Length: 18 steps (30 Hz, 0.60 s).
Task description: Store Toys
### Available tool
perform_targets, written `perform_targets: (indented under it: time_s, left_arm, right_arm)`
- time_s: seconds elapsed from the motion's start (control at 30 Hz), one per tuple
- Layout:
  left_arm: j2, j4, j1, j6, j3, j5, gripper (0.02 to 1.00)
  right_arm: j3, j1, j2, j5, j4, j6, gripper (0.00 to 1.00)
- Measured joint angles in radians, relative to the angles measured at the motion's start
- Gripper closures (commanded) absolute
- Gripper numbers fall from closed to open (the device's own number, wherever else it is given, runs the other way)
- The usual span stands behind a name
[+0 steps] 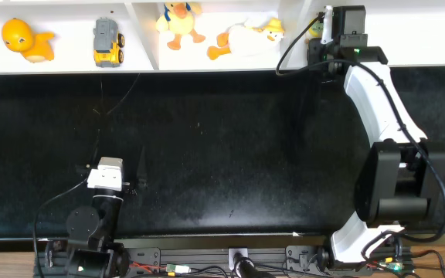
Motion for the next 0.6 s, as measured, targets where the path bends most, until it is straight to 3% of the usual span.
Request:
perform_targets:
  time_s: [0.17,0.23,0.6]
  left_arm:
    - [0.000,0.000,0.000,0.000,0.000,0.000,0.020]
    - [0.000,0.000,0.000,0.000,0.000,0.000,0.020]
    - [0.000,0.000,0.000,0.000,0.000,0.000,0.020]
  right_arm:
    - [0.017,-0.006,-0.002,-0.003,-0.061,0.016,0.185]
    - [0.019,-0.012,-0.011,-0.002,-0.099,0.018,0.003]
    - [-0.290,-0.047,-0.283,0.091,-0.170,0.011,0.005]
